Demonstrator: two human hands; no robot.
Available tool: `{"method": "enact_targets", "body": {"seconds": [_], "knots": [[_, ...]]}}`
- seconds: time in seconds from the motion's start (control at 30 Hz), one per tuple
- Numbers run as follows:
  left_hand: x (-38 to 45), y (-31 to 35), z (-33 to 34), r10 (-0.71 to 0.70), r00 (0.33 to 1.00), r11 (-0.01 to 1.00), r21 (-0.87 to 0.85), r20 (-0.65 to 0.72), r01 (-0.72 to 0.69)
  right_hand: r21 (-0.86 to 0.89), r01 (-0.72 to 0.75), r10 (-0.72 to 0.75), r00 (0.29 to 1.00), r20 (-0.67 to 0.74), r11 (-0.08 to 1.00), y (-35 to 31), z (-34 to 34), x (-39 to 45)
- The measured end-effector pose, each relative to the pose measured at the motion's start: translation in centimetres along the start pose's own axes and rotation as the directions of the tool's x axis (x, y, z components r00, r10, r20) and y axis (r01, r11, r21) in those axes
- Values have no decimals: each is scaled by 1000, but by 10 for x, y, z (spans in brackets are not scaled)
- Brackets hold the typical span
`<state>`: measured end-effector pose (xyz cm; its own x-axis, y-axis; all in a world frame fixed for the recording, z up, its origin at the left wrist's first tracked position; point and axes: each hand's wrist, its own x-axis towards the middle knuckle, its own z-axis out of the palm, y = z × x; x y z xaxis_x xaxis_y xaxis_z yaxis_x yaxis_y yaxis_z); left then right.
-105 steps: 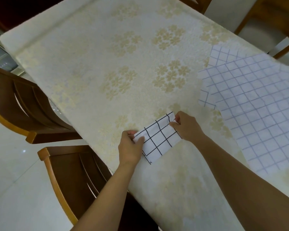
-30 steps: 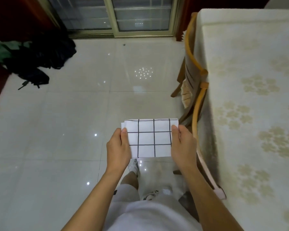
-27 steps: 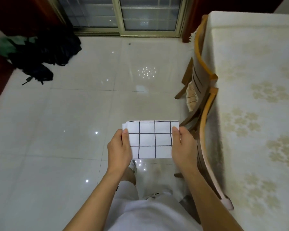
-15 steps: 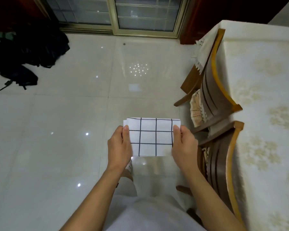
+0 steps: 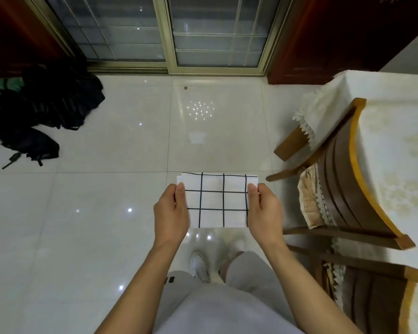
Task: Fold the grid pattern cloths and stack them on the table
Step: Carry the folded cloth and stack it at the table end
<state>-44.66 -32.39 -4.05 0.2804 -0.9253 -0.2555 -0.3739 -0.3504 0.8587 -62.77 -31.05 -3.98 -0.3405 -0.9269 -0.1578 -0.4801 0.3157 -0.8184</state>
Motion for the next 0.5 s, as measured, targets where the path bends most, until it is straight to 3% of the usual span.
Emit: {"method": "enact_targets", "body": {"seconds": [0.23,0.5], "knots": [[97,37,19,31,999,998,50,-37,-29,19,-15,14,1000,18,1000,-13,32,103],[233,131,99,68,998,994,88,-11,-67,65,-44,45,999,-19,997,-40,7,277]]}}
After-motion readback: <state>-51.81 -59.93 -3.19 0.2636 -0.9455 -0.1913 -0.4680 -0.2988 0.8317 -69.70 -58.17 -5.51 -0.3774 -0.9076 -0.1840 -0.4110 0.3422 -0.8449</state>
